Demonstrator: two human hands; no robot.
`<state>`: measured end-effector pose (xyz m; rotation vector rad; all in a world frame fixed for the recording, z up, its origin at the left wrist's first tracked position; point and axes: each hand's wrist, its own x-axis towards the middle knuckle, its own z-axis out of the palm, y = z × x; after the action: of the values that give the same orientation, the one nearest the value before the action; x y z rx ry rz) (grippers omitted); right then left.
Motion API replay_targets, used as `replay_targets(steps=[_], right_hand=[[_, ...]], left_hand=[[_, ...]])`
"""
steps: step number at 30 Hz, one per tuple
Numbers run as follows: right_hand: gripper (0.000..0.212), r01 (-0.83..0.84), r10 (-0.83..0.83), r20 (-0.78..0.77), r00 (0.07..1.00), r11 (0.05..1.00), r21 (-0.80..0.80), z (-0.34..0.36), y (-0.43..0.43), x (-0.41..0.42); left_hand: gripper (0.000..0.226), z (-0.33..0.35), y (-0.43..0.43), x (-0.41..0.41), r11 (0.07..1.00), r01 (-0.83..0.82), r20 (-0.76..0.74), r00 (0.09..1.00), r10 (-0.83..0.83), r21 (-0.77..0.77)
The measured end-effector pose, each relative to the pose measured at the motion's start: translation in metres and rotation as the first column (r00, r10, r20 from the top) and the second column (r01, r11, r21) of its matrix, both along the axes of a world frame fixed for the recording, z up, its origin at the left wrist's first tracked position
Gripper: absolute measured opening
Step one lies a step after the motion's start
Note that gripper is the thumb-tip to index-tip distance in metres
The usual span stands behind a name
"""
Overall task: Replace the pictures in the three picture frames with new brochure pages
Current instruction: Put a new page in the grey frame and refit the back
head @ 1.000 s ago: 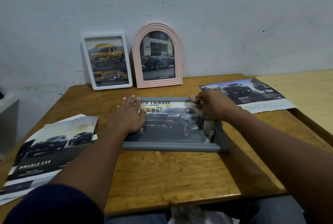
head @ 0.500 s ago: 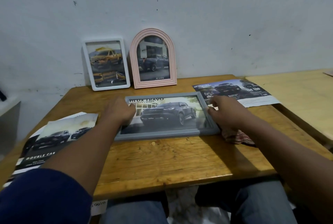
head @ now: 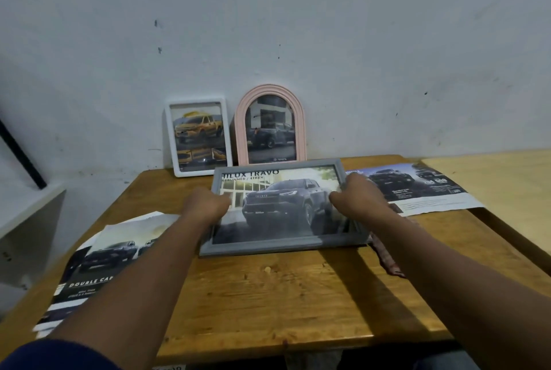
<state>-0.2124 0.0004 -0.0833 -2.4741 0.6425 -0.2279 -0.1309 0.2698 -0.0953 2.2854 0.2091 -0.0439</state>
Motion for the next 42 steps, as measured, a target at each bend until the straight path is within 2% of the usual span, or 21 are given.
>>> replay_targets(steps=[5,8,12,19,24,30,35,42], right_hand=[[0.051,-0.038,0.010,0.302,0.953,0.996,0.086,0.029,-0.008,0.003],[0.053,-0.068,0.011,0.419,0.908,0.990,0.121,0.048,-0.027,0.001],[0.052,-0.076,-0.011,0.489,0.872,0.984,0.159,0.062,-0.066,0.000],[0.055,-0.003,-0.089,0.487,0.869,0.983,0.185,0.065,-0.144,0.007],[0.052,0.032,-0.123,0.473,0.872,0.980,0.197,0.061,-0.199,0.033],[0.056,0.089,-0.169,0.443,0.880,0.976,0.197,0.052,-0.249,0.077],[0.060,0.080,-0.174,0.423,0.889,0.970,0.231,0.036,-0.266,0.112],[0.060,0.086,-0.169,0.392,0.904,0.971,0.221,0.016,-0.266,0.133]], left_hand=[[0.038,0.031,-0.007,0.002,0.988,-0.054,0.195,0.977,0.082,-0.143],[0.035,0.049,-0.028,0.001,0.981,0.039,0.314,0.949,0.022,-0.188],[0.047,0.058,-0.072,0.004,0.951,0.156,0.391,0.920,-0.041,-0.268],[0.081,0.052,-0.165,0.024,0.906,0.287,0.329,0.927,-0.181,-0.311],[0.083,0.053,-0.221,0.050,0.898,0.339,0.302,0.919,-0.252,-0.282],[0.088,0.055,-0.269,0.100,0.916,0.374,0.273,0.905,-0.326,-0.144],[0.092,0.044,-0.290,0.132,0.915,0.375,0.276,0.905,-0.324,-0.153],[0.100,0.020,-0.294,0.135,0.926,0.374,0.292,0.892,-0.344,-0.052]])
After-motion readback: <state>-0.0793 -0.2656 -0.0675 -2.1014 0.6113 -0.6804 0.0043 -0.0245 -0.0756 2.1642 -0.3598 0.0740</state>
